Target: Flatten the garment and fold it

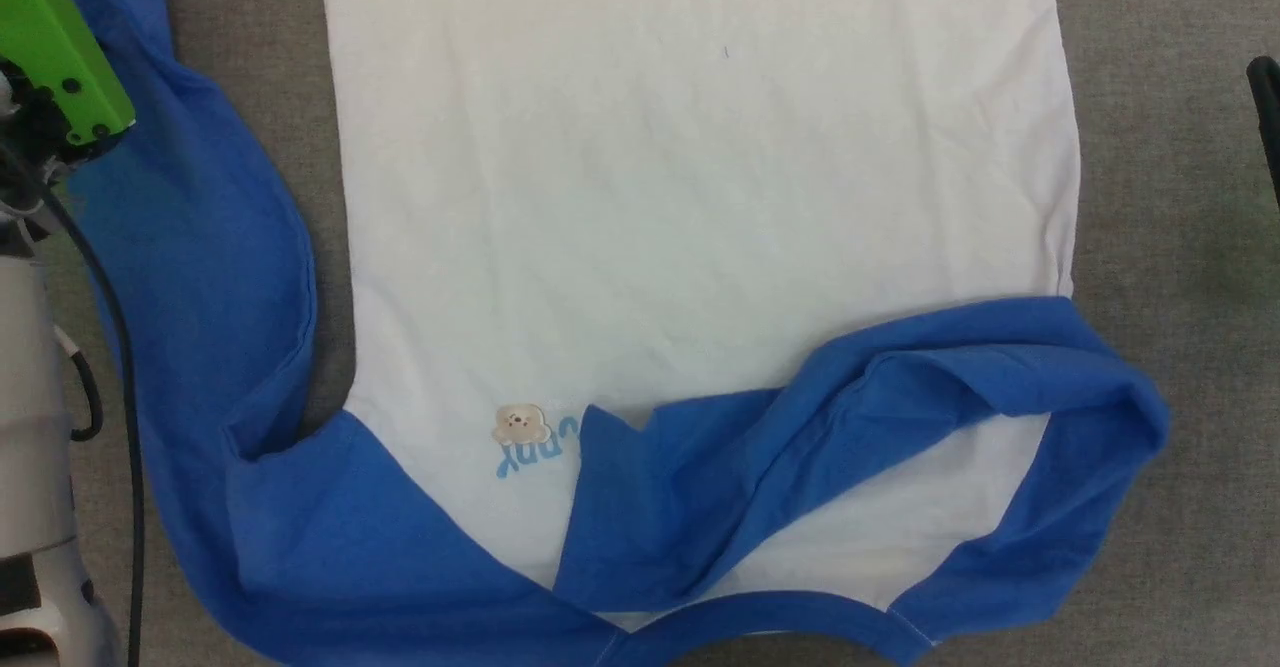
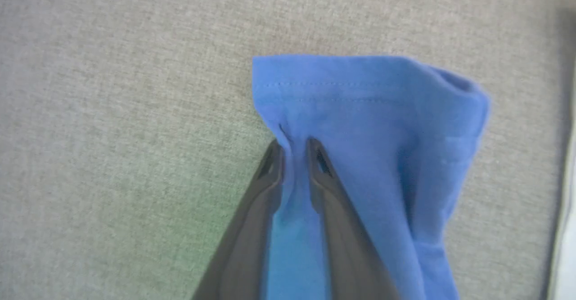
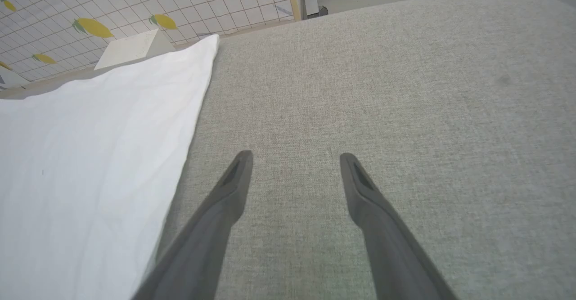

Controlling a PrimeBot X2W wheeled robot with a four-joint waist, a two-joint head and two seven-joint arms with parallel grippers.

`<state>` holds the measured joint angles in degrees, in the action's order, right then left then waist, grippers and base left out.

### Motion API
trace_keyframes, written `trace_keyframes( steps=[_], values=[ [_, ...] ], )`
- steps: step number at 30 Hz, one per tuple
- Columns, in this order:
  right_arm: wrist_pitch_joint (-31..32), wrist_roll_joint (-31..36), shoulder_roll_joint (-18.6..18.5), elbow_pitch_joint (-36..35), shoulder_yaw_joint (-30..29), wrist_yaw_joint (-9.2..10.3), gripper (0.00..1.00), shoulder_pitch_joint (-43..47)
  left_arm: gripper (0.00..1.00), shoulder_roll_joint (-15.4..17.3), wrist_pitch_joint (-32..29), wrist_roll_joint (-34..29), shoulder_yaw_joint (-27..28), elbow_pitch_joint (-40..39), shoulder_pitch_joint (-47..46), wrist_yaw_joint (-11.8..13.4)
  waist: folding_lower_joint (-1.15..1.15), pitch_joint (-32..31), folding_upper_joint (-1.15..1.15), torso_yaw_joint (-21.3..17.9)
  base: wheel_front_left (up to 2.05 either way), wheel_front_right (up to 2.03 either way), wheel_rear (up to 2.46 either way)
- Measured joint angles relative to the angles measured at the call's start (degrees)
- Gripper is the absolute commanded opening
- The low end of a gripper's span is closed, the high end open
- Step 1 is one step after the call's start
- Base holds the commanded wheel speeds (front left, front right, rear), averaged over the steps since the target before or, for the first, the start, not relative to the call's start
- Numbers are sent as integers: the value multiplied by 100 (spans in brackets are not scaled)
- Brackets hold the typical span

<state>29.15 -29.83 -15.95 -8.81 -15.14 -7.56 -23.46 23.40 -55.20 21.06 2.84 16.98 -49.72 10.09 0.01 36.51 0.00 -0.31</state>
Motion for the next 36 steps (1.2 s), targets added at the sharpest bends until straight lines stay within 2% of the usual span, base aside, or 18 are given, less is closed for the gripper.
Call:
trace_keyframes(
  steps=[3, 6, 11, 14, 18, 23, 30, 36],
  values=[
    [-20, -1, 4, 14, 15, 0, 100, -5, 0, -62, 357, 138, 152, -130, 97, 26, 0, -10, 0, 8, 0, 0, 0],
    [-73, -1, 15, 78, 43, 0, 100, -10, 0, -223, 925, 336, 555, -185, 202, 210, 0, -82, 0, 5, 0, 0, 0],
    [-163, 1, 51, 245, 57, 0, 100, -8, 0, -331, 1624, 706, 1071, -310, 252, 179, 0, -302, 0, 12, 0, 0, 0],
    [-202, 11, 66, 334, 22, 0, 100, 18, 0, -414, 1885, 1067, 1280, -368, 324, -90, 0, -492, 0, 41, 0, 0, 0],
    [-222, 114, 74, 474, -42, 0, 100, 158, 0, -601, 2210, 1393, 1273, -617, 394, -550, 0, -805, 0, 120, 0, 0, 0],
    [-194, 136, 200, 610, -103, 0, 100, 329, 0, -1115, 2223, 1582, 656, -1205, 475, -1011, -1, -1282, 0, 241, 0, 0, 0],
    [-152, 181, 397, 681, -144, 0, 100, 502, 0, -1857, 1963, 1484, -751, -1631, 926, -1205, -1, -1949, 0, 387, 0, 0, 0],
    [-134, 210, 508, 703, -127, 0, 100, 597, 0, -2018, 1948, 1708, -2212, -1674, 1569, -1282, -1, -2364, 0, 432, 0, 0, 0]
  ],
)
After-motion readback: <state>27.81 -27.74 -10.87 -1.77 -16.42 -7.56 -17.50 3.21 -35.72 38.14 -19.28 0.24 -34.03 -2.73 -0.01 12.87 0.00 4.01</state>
